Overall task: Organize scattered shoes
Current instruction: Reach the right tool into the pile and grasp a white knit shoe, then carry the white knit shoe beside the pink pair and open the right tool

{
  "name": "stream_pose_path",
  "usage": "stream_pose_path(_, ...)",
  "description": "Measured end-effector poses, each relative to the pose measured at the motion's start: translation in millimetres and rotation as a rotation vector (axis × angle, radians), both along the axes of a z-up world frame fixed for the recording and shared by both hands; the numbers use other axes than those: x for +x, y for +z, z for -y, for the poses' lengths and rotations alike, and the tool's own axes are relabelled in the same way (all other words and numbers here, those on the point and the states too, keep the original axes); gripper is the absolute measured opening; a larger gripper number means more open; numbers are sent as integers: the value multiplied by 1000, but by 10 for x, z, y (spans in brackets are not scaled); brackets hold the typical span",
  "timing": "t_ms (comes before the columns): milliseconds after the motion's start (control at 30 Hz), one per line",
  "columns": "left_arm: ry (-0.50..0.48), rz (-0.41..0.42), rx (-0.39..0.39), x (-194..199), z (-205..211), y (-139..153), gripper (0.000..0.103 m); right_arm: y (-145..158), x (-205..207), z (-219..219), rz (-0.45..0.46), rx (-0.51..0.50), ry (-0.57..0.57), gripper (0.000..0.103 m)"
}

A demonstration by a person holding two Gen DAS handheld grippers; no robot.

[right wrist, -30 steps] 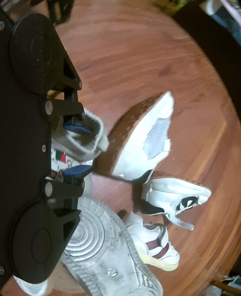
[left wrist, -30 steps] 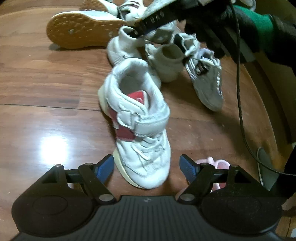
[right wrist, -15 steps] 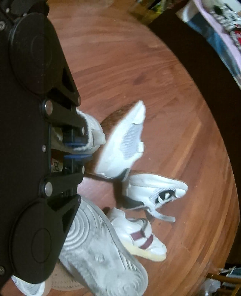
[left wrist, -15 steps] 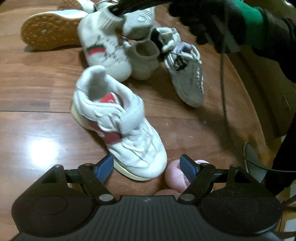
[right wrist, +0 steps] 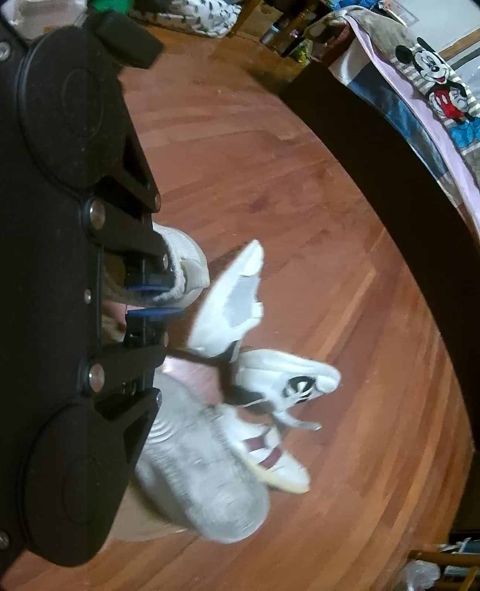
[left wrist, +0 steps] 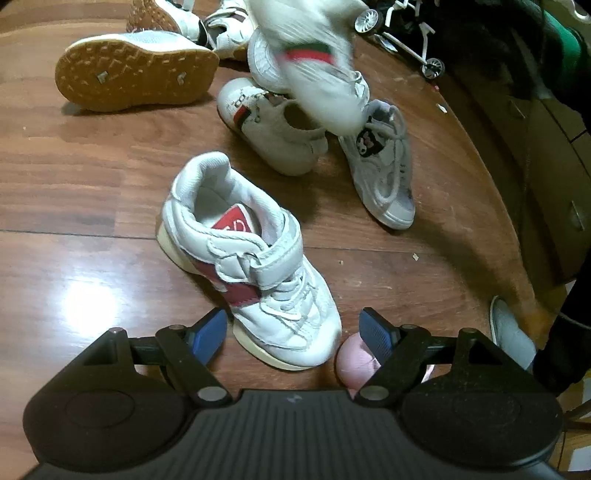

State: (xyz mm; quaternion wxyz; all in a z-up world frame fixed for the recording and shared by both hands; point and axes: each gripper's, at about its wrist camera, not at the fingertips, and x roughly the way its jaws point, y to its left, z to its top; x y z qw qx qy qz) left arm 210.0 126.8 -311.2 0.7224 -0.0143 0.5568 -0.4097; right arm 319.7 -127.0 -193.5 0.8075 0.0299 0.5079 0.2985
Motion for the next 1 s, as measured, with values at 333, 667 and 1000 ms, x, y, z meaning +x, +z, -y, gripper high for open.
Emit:
stream_pose_path(333, 59, 118, 15, 123, -64, 372, 78, 140, -427, 542, -144, -33, 65, 9)
stream_pose_path(667, 95, 185, -5, 402, 399, 567, 78, -322, -1090, 968, -375, -51, 105, 9)
stream_pose_path(1000, 51, 175, -1, 425, 759, 551, 78, -769, -1480, 863, -530, -2, 129, 5)
